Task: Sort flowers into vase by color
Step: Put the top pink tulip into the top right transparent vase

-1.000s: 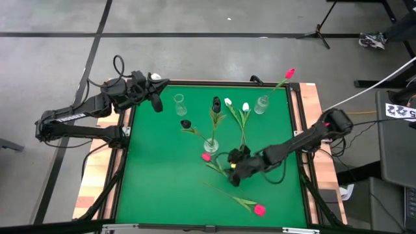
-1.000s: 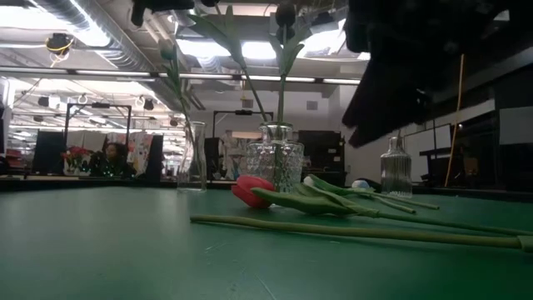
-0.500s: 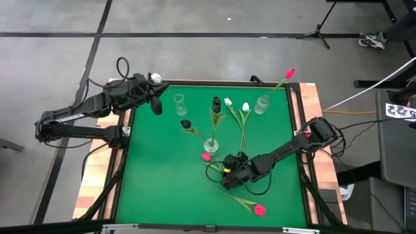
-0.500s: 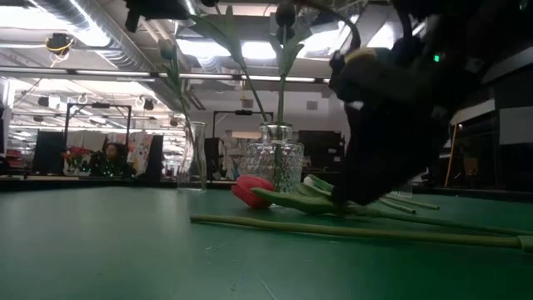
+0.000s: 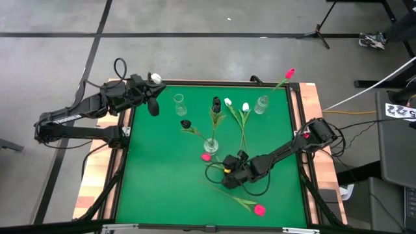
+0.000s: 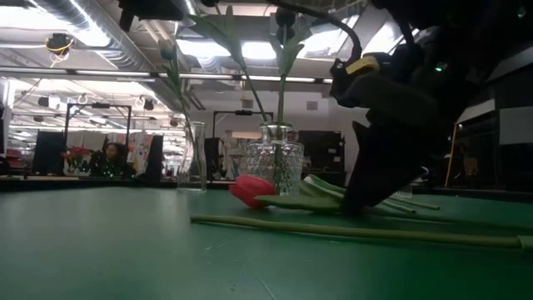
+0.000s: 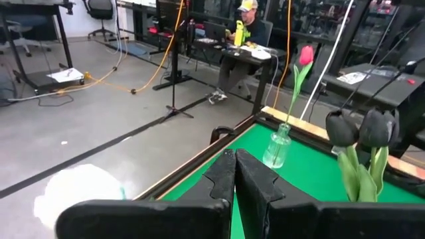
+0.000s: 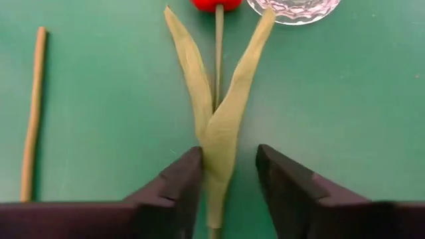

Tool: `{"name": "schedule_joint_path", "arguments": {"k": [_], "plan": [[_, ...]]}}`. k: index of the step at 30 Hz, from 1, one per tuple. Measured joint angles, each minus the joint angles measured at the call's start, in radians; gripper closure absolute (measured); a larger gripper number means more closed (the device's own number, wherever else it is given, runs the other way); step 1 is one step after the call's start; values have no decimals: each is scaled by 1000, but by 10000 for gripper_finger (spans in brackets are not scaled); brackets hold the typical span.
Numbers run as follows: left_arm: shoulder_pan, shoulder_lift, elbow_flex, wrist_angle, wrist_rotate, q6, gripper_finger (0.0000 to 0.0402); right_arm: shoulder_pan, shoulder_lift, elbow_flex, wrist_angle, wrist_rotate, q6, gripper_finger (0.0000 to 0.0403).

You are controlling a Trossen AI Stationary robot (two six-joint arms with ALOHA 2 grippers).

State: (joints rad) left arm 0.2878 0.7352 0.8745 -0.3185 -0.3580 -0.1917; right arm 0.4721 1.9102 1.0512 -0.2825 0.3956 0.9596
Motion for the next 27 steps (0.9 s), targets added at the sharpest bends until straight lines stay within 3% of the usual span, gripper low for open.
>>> {"name": "schedule_joint_path", "arguments": {"k": [8, 13, 19, 27], "plan": [[0, -2, 0, -27, 0, -8, 393, -3, 6, 0, -14, -67, 3, 390], [0, -2, 0, -29, 0, -9, 393, -3, 12, 68, -105, -87, -7, 380], [0, -2, 0, -31, 0, -13, 393, 5, 17, 217, -212, -142, -137, 393], [0, -15, 0, -39, 0, -20, 393, 0, -41, 344, -282, 14, -250, 398]]}}
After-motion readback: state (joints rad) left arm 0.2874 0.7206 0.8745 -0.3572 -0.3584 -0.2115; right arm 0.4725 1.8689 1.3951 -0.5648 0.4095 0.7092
